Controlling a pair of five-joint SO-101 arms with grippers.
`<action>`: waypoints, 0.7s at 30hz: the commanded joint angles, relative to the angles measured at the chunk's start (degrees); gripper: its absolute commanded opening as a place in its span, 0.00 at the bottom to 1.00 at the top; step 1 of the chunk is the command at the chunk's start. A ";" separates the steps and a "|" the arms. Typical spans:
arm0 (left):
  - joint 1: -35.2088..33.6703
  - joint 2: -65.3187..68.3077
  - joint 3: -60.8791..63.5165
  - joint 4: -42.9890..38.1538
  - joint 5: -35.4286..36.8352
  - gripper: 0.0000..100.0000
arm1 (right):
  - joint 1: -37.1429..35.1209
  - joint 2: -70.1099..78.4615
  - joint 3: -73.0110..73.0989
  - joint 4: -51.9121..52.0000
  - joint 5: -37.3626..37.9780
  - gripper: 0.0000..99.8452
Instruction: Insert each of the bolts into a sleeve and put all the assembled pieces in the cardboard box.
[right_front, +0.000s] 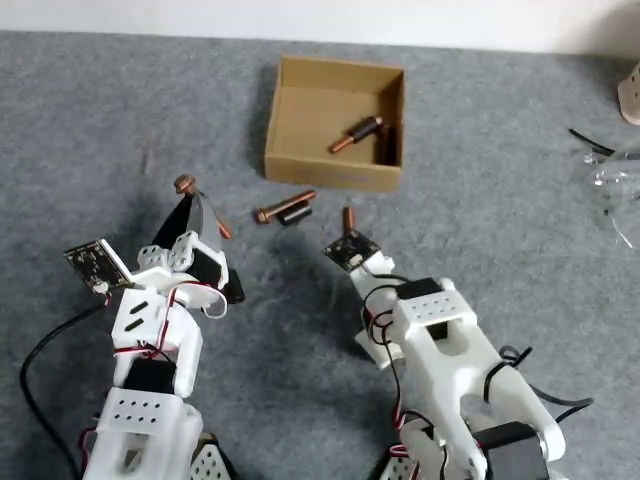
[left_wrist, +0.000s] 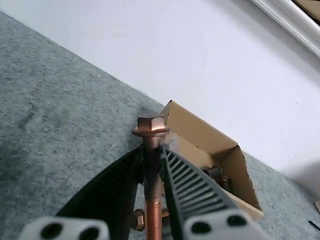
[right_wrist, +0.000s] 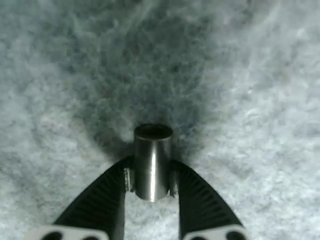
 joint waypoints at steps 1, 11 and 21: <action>-0.48 -0.66 -0.57 -0.79 -0.44 0.01 | 0.31 2.15 -0.22 -4.09 -0.79 0.00; -0.40 -0.66 -0.57 -0.79 -0.53 0.01 | -0.13 -13.32 -0.13 -3.74 -3.96 0.00; 0.13 -0.66 -0.57 -0.79 -0.62 0.01 | -2.77 -44.44 11.91 -2.51 -4.04 0.00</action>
